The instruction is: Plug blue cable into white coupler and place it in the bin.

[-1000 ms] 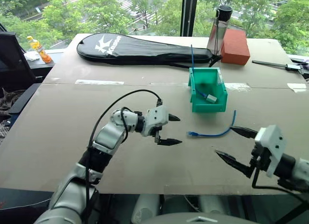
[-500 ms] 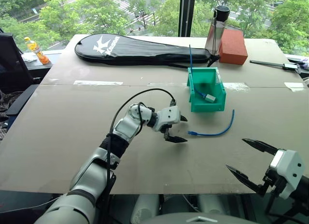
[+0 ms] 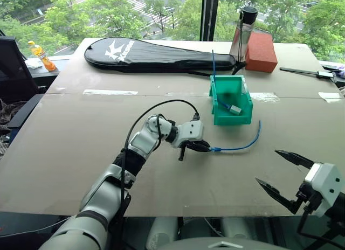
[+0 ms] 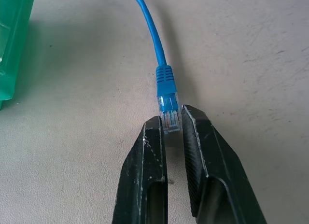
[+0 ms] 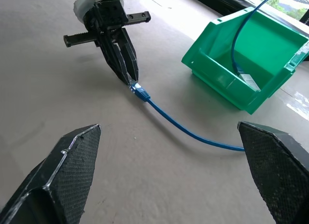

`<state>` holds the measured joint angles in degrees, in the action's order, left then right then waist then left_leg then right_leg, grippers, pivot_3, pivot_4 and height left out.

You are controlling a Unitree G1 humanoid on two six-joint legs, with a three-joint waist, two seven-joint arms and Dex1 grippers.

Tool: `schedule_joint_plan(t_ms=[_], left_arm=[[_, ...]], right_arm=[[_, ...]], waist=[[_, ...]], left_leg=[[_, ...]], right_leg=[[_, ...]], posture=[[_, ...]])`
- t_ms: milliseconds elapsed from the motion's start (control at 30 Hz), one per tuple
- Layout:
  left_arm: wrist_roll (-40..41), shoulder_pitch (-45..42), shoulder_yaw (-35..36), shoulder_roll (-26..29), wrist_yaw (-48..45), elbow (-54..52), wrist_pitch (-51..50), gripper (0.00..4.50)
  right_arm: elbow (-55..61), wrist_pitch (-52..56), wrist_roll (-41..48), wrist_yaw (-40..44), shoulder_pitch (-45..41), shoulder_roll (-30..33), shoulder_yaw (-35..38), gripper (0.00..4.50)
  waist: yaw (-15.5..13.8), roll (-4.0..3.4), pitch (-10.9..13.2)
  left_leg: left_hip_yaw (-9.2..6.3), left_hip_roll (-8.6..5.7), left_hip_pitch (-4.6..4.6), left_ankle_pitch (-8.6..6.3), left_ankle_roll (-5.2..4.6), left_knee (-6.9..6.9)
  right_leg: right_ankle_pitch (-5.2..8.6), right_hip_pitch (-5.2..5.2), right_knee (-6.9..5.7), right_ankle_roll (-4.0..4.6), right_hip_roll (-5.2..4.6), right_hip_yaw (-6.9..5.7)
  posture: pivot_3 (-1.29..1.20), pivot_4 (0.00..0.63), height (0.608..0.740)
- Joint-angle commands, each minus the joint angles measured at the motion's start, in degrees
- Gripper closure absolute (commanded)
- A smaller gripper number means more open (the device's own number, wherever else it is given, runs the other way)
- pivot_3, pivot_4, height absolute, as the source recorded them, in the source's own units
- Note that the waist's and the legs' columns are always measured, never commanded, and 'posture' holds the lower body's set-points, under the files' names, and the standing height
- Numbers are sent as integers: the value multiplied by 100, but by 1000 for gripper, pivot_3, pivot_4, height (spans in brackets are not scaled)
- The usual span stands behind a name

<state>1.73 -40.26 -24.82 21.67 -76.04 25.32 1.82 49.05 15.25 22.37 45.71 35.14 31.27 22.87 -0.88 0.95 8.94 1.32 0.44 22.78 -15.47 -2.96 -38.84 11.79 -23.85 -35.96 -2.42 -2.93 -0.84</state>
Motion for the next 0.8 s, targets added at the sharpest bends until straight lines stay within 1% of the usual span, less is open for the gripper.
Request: schedule_joint_plan(t_ms=[33, 100, 200, 300, 400, 500, 567, 600, 667, 733, 800], left_arm=[[200, 79, 129, -71, -77, -341, 171, 4479], [539, 158, 301, -116, -192, -658, 216, 4479], [922, 232, 574, -229, -104, -1144, 189, 4479], [1058, 183, 803, -395, 175, -1457, 390, 4479], [1016, 44, 954, -572, 483, -1524, 727, 4479], [802, -83, 1002, -688, 783, -1426, 1230, 4479], [659, -123, 990, -699, 938, -1309, 1491, 4479], [629, -140, 989, -702, 988, -1258, 1608, 4498], [587, -187, 997, -704, 1079, -1168, 1802, 4500], [547, -181, 998, -706, 1160, -1048, 2061, 4500], [484, -103, 944, -716, 1209, -865, 2350, 4500]], right_arm=[[296, 314, 226, -375, -45, -100, -166, 0], [371, 645, 469, -759, -154, -286, -294, 0], [548, 1384, 1432, -1435, -247, -618, -384, 0], [678, 2028, 2512, -2353, -405, -865, -409, 0], [773, 2447, 3223, -3295, -689, -961, -537, 0], [728, 2435, 4062, -4153, -1232, -1121, -683, 0], [670, 2172, 4823, -4760, -1727, -1334, -849, 0], [633, 2110, 5060, -5024, -1926, -1390, -926, 255], [514, 2065, 5257, -5464, -2321, -1455, -1108, 727], [354, 1935, 5420, -5814, -2657, -1571, -1275, 727], [198, 1875, 5444, -5955, -2858, -1583, -1367, 727]], waist=[[0, 0, 0], [4, 0, 0], [-4, 1, 1], [-7, -1, -1], [-5, -1, -1], [-2, 0, 0], [9, 1, 0], [11, -1, -1], [13, -1, -1], [13, 1, -1], [3, 1, -1]], left_leg=[[0, 0, 0, 0, 0, 0], [0, 0, 0, 0, 0, 0], [-2, 3, 4, 0, 0, 0], [-10, 3, 6, 0, 0, -1], [-8, 2, 5, 0, 0, -2], [-8, 1, 5, 0, 0, -2], [-6, -1, 4, 0, 0, -3], [-6, -1, 2, 0, 0, -3], [-4, -1, 0, 0, -1, -3], [-4, -2, 2, 0, -1, -3], [-2, -2, 3, 0, -1, -3]], right_leg=[[-2, 0, 0, 4, -1, 0], [-4, 0, 0, 8, -2, 0], [-9, -2, 0, 16, -7, 0], [-10, 0, 0, 17, -17, 6], [-10, 2, 0, 17, -15, 8], [-11, 2, 0, 16, -12, 7], [-12, 2, -1, 14, -7, 6], [-15, 3, -1, 9, -4, 5], [-20, 3, -1, -1, 1, 5], [-23, 3, -1, -5, 2, 4], [-24, 2, 0, -6, 2, 4]], posture=[[0, 150, 740], [0, 150, 740], [0, 150, 740], [0, 150, 740], [0, 150, 740], [0, 150, 740], [0, 150, 740], [0, 150, 740], [0, 150, 740], [0, 150, 740], [0, 150, 740]])
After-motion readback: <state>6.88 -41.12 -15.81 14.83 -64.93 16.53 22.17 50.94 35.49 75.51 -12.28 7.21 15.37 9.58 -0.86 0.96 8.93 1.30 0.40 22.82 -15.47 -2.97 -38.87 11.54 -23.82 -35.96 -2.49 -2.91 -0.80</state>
